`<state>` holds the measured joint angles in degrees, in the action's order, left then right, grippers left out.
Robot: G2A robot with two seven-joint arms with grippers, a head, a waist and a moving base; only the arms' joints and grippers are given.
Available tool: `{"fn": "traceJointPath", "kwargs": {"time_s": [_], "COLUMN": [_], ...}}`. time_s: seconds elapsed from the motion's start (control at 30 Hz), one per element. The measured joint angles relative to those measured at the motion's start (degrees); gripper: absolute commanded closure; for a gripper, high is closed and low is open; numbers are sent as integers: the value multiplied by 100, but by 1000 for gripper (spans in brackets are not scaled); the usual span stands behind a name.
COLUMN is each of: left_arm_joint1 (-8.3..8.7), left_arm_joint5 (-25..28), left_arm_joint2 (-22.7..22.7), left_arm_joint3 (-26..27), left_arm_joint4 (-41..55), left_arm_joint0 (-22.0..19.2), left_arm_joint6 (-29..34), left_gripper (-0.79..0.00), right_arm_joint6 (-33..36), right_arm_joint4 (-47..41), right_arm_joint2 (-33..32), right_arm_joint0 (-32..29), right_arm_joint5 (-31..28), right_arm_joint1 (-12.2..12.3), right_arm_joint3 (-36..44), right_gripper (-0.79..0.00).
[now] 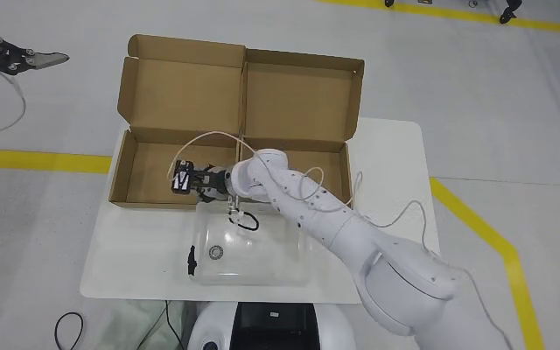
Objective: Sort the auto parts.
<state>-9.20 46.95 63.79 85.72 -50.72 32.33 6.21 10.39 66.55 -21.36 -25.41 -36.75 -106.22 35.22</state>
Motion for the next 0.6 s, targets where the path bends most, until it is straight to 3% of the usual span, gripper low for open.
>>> {"fn": "traceJointPath", "kwargs": {"time_s": [0.27,0.6], "left_arm_joint1": [0,0], "left_arm_joint5": [0,0], "left_arm_joint2": [0,0], "left_arm_joint3": [0,0], "left_arm_joint4": [0,0], "left_arm_joint0": [0,0], "left_arm_joint6": [0,0], "left_gripper": [-785,-785], "right_arm_joint6": [-156,-405], "right_arm_joint4": [24,95], "right_arm_joint2": [84,58], "right_arm_joint0": [196,361], "right_arm_joint5": [15,51], "right_arm_joint1": [-384,-643], "right_arm_joint3": [-732,-1389], "right_gripper": [-212,-274]}}
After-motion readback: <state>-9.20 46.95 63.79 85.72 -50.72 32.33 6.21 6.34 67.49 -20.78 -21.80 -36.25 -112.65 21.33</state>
